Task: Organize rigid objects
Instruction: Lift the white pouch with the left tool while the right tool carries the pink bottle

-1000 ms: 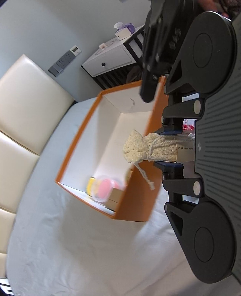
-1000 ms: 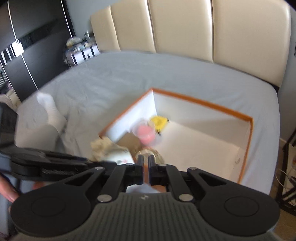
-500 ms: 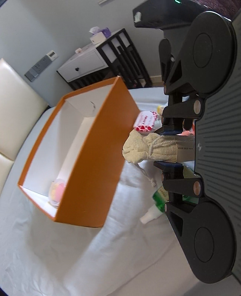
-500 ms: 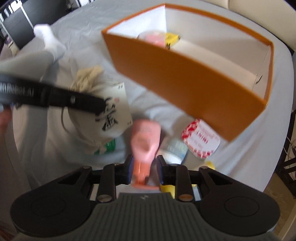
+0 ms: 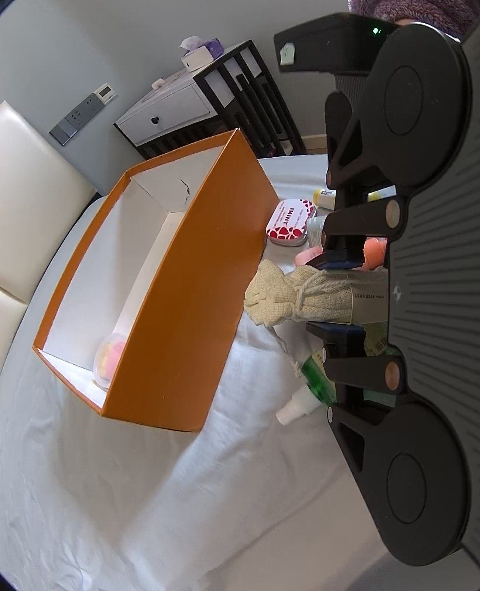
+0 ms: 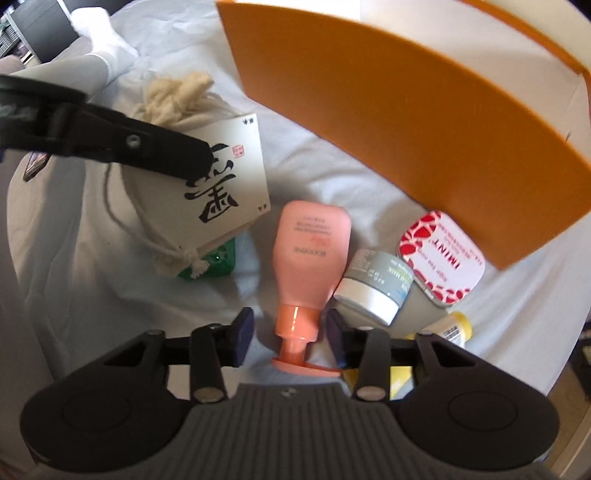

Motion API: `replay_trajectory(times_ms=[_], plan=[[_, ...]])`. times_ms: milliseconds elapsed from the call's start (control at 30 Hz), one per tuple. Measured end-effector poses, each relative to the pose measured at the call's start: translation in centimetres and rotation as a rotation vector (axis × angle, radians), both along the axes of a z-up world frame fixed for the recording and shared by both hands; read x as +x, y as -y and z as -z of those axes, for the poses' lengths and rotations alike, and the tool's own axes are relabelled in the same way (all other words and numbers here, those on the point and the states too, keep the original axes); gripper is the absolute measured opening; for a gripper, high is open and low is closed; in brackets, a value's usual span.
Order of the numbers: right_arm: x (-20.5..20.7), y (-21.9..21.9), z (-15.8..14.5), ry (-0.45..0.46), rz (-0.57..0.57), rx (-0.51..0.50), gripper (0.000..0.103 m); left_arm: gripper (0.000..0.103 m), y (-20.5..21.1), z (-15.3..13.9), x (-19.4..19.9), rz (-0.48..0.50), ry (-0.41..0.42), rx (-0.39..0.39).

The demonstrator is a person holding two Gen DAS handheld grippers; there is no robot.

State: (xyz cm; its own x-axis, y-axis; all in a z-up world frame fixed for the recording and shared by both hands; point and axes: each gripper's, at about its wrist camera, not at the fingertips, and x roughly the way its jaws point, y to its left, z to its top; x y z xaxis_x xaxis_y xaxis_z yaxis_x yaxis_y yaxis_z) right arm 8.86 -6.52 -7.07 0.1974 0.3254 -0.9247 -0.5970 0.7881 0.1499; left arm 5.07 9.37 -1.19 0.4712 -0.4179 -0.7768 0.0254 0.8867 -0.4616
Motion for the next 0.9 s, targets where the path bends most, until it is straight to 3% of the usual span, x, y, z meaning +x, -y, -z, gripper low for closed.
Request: replay_trajectory(times_ms=[133, 233, 300, 433, 667, 900], plan=[[-0.6, 0.6, 1.0, -0.023, -0.053, -0.023, 0.048, 0.03, 0.2, 0.3, 0.1, 0.02, -0.011, -0.007], [-1.6, 0.5, 2.1, 0.02, -0.122, -0.053, 0.048, 0.03, 0.7, 0.2, 0.2, 0.035, -0.01, -0.01], [-2.0, 0.3, 2.1, 0.047, -0.137, -0.064, 0.04, 0.03, 1.0, 0.2, 0.2, 0.042, -0.008, -0.011], [-2.0, 0.2, 1.3, 0.058, -0.152, -0.047, 0.038, 0.03, 1.3, 0.2, 0.1, 0.044, -0.009, -0.009], [-0.1, 1.1, -3.5, 0.141, -0.06, 0.136, 0.036, 0.03, -0.4, -0.1, 0.4, -0.054, 0.009, -0.011], [3.3, 0.8, -4.6, 0.237, 0.047, 0.165, 0.035, 0.03, -1.2, 0.1, 1.6, -0.116, 0.012, -0.019]])
